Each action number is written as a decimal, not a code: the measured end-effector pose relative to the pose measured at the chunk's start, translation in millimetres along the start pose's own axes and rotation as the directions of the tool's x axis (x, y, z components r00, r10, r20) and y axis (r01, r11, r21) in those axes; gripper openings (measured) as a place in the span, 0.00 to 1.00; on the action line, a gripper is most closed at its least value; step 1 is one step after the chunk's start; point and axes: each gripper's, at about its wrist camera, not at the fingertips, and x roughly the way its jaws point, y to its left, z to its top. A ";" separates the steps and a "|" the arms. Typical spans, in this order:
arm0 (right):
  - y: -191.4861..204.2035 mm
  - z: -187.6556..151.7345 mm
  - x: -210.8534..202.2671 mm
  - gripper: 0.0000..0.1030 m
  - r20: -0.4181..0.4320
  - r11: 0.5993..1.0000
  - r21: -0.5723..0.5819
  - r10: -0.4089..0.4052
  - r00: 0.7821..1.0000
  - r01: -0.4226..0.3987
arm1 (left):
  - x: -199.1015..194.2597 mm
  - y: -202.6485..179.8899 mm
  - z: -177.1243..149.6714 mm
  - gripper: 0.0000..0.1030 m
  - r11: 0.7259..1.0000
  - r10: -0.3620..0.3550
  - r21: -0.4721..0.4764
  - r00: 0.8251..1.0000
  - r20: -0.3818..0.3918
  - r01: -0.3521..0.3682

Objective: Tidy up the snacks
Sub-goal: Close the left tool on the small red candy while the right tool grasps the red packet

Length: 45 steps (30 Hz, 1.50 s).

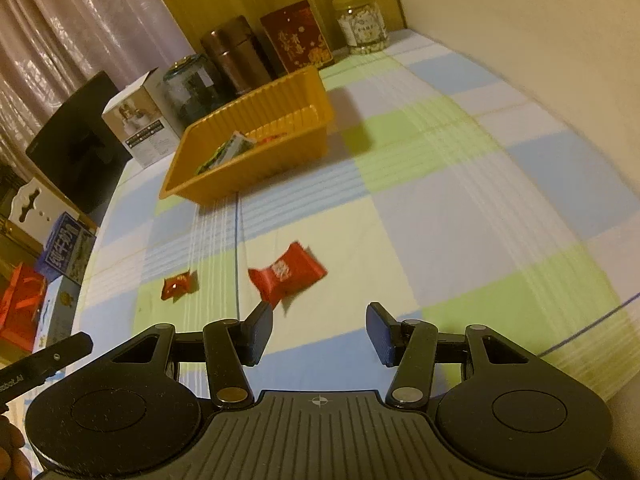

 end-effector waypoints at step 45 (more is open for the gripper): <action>43.6 1.4 121.5 0.26 0.030 0.960 -0.246 -0.127 0.991 0.130 | 129.4 8.8 28.3 0.58 0.990 0.002 0.142 0.998 -0.069 0.008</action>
